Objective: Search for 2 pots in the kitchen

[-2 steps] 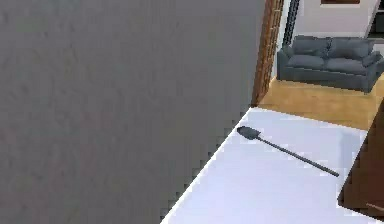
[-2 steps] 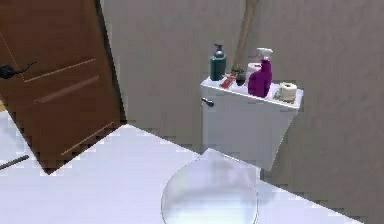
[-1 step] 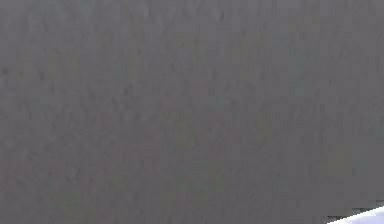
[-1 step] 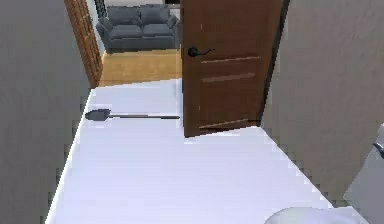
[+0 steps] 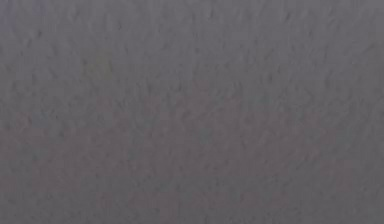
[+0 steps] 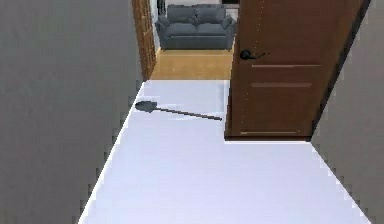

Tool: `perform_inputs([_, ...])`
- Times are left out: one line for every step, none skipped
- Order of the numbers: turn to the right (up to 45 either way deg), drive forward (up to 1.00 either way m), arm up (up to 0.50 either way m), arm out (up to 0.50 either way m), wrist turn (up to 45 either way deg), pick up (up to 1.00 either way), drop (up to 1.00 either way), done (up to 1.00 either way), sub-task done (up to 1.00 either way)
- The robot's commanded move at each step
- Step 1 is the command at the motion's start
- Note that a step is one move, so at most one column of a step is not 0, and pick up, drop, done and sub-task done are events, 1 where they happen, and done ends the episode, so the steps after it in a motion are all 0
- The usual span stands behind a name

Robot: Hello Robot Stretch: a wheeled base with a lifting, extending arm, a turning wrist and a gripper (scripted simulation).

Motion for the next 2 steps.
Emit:
perform_inputs([0.0,0.05,0.00,0.00,0.0,0.00,0.00,0.00,0.00])
perform_inputs([45.0,0.00,0.00,0.00,0.0,0.00,0.00,0.00,0.00])
